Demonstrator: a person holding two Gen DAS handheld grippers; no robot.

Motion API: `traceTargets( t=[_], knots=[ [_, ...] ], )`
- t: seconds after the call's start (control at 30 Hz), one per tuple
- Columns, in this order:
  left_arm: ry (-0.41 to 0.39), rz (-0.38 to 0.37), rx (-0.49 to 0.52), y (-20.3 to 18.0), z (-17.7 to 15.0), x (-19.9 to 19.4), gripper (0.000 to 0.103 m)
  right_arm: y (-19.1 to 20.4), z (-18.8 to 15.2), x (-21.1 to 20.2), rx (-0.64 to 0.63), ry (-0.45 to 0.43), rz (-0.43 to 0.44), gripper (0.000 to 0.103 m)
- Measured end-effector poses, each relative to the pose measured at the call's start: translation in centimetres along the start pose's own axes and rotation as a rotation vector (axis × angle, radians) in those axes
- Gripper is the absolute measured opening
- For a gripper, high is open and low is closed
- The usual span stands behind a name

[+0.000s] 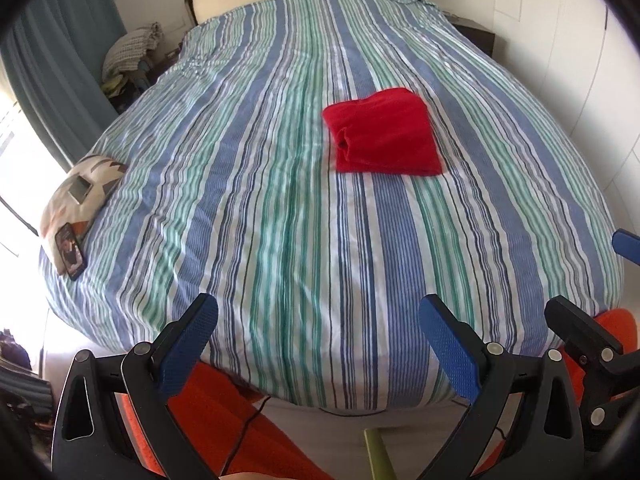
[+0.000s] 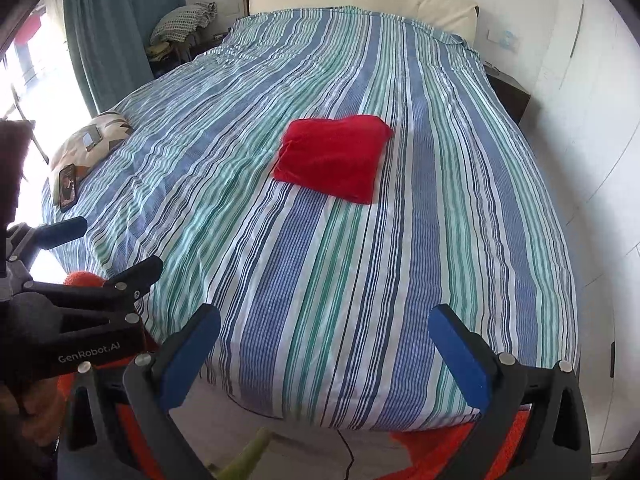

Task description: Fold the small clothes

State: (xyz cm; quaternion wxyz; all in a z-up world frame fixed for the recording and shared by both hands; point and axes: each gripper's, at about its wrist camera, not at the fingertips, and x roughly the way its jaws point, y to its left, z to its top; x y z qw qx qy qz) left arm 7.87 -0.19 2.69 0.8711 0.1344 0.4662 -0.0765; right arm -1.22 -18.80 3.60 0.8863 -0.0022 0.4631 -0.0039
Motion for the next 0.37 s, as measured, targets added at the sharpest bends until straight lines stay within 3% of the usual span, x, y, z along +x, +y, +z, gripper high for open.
traceTargets(
  t=[0.37],
  knots=[
    [-0.016, -0.016, -0.004, -0.14, -0.25, -0.21, 0.101, -0.25, 0.07, 0.71, 0.009, 0.004, 0.019, 0.102]
  ],
)
